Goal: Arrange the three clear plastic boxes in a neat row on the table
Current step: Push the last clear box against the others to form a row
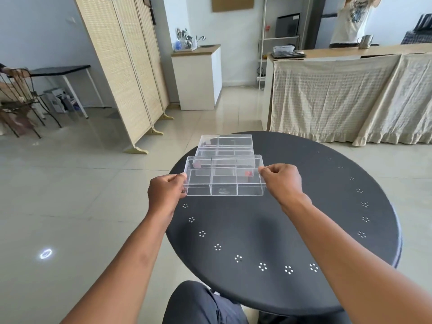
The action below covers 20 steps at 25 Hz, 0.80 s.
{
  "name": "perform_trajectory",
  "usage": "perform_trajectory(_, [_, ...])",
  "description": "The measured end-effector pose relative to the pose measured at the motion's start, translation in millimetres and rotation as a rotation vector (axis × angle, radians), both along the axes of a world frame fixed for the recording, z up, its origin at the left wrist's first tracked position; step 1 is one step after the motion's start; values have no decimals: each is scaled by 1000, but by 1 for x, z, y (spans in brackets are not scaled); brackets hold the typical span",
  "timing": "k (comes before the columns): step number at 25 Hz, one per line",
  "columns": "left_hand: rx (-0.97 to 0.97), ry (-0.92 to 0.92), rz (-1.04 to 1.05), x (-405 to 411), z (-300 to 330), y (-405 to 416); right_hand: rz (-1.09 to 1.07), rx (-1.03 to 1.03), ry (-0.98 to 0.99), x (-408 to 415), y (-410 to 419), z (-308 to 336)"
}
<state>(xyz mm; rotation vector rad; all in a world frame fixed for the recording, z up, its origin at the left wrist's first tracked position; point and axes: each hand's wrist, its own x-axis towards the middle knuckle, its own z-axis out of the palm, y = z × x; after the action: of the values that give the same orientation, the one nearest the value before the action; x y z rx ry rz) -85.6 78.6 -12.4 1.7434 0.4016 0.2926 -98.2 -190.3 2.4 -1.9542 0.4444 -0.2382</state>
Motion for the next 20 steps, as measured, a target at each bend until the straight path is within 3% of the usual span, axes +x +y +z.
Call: perform_trajectory(20, [-99,91,-61,49,-63,8,-34,14,111,40,3,-56])
